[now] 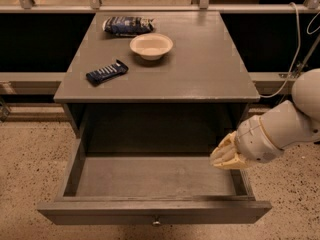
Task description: Open top drawer
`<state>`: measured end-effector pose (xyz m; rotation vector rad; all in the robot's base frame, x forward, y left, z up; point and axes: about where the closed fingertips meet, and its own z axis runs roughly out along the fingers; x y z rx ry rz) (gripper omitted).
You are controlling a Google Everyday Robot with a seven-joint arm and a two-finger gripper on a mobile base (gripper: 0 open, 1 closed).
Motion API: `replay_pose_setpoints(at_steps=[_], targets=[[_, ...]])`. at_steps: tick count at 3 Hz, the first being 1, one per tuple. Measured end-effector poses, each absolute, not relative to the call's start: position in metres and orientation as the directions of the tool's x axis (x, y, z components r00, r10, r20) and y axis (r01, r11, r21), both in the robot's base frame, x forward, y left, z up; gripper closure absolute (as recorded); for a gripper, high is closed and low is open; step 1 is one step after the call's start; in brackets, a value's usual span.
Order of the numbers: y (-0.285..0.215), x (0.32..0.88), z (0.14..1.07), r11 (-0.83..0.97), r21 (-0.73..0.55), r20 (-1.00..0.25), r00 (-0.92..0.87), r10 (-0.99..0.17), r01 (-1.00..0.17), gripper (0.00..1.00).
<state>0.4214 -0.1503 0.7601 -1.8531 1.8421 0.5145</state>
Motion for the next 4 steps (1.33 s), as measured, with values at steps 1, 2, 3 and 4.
replay_pose_setpoints(at_steps=[1, 2, 3, 4], targets=[[-0.1492, 0.4208, 0.7607, 0.013, -0.069, -0.571, 0.029, -0.820, -0.998, 0.58], [-0.1480, 0.4203, 0.7613, 0.010, -0.070, -0.571, 0.032, -0.821, -0.997, 0.34], [-0.1468, 0.4199, 0.7619, 0.008, -0.071, -0.570, 0.034, -0.821, -0.997, 0.10], [-0.1460, 0.4195, 0.7623, 0.006, -0.072, -0.569, 0.036, -0.821, -0.997, 0.00]])
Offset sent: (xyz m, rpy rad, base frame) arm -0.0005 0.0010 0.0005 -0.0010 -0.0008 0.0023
